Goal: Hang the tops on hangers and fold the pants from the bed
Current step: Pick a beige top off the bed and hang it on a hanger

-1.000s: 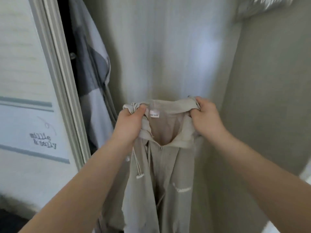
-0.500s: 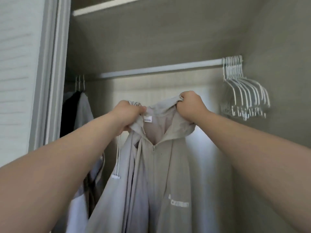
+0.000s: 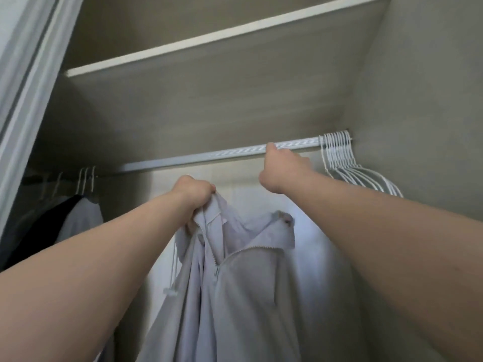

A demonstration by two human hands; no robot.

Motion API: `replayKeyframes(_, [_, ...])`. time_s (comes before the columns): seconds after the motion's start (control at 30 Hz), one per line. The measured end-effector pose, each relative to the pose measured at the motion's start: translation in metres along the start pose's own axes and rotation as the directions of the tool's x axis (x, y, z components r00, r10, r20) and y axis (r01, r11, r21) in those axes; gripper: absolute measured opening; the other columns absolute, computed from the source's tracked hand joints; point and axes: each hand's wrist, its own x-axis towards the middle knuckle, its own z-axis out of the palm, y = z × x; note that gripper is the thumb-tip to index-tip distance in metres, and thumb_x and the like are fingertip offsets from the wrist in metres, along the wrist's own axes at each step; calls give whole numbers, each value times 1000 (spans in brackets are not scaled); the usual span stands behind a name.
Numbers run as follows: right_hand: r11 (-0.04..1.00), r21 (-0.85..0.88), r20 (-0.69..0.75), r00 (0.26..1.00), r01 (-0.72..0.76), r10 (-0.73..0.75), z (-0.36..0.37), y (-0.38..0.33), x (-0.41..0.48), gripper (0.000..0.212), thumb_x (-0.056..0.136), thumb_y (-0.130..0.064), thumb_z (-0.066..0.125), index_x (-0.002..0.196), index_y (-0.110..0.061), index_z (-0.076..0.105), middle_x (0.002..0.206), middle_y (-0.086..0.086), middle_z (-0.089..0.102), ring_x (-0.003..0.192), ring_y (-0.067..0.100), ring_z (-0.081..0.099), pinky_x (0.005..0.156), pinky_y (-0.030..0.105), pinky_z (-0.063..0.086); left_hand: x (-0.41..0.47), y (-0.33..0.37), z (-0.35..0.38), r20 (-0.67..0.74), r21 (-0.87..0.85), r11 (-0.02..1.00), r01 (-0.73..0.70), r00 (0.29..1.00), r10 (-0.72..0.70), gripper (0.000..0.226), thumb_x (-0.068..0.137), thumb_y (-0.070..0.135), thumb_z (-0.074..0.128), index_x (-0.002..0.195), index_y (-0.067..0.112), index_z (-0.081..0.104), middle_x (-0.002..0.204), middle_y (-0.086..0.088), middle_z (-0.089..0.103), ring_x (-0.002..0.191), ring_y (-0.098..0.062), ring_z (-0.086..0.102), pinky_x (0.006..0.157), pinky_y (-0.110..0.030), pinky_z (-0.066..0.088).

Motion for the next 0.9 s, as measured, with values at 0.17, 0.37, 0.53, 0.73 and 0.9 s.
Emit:
replayKeyframes(0.17, [751,-651,-12,991,-110,135,-25,40,3,44,88,-27,54,132,-21,53,135,9,52,126,32,47,104,43,34,16,2,30,63,-13,1000,-24,998,25,26,94,16,65,74,11,48,62,-7,44,47,-20,38,32,-11,24])
replayKeyframes(0.37, [761,-624,-14,976,-178,217,-34,69,-1,39,91,-17,58,130,-17,59,133,2,60,120,28,60,86,37,48,23,-4,52,132,-16,999,-47,990,49,21,92,13,63,76,10,50,69,-9,49,51,-20,45,39,-16,32])
replayKeyframes(0.53, [822,-530,-94,978,-208,187,-30,80,1,36,94,-14,54,129,-14,60,134,7,60,121,32,61,89,36,49,29,-14,53,127,-47,997,-57,990,63,17,90,12,67,80,5,54,84,-17,60,73,-29,60,67,-34,49])
replayKeyframes(0.73, [870,-462,-155,982,-170,110,-27,82,7,32,95,-8,50,126,-9,58,124,12,59,113,36,61,74,35,41,31,-27,40,102,7,997,-79,992,78,21,91,15,66,76,6,54,79,-14,57,71,-28,55,62,-30,44])
replayKeyframes(0.9, [960,-212,-216,967,-185,139,-25,76,7,24,91,-10,54,114,-8,60,107,16,57,87,35,53,71,34,41,27,-40,32,62,68,990,-124,991,120,21,95,14,61,78,10,50,76,-11,45,73,-26,44,54,-31,32])
